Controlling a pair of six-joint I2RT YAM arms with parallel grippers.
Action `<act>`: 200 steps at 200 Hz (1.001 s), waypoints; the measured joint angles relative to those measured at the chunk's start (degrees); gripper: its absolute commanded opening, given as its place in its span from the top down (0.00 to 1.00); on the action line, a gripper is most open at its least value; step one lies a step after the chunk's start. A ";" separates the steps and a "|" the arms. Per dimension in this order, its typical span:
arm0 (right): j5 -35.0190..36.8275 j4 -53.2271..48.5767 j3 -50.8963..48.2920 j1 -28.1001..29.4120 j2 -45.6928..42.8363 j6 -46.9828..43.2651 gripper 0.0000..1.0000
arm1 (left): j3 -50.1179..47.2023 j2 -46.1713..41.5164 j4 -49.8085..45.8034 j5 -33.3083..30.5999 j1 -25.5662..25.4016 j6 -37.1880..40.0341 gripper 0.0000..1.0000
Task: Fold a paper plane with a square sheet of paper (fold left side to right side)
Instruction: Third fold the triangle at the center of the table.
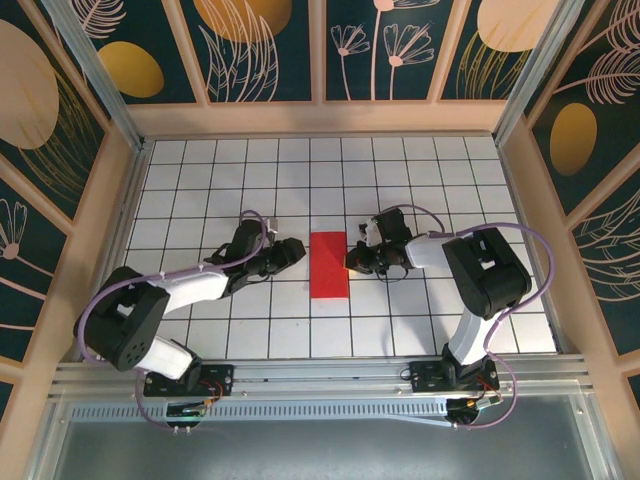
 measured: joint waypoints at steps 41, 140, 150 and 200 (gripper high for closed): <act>0.00 0.02 0.02 0.04 0.00 -0.22 1.00 | 3.82 4.59 -1.57 0.09 -1.81 1.16 0.51; 0.04 -0.02 0.13 0.15 0.04 -0.66 1.00 | 6.51 10.62 -4.74 0.52 -3.28 3.19 0.50; 0.04 -0.02 0.13 0.15 0.04 -0.66 1.00 | 6.51 10.97 -4.74 0.70 -3.54 3.34 0.50; 0.04 -0.02 0.20 0.15 0.04 -0.66 1.00 | 7.32 11.87 -5.29 1.51 -4.28 3.74 0.51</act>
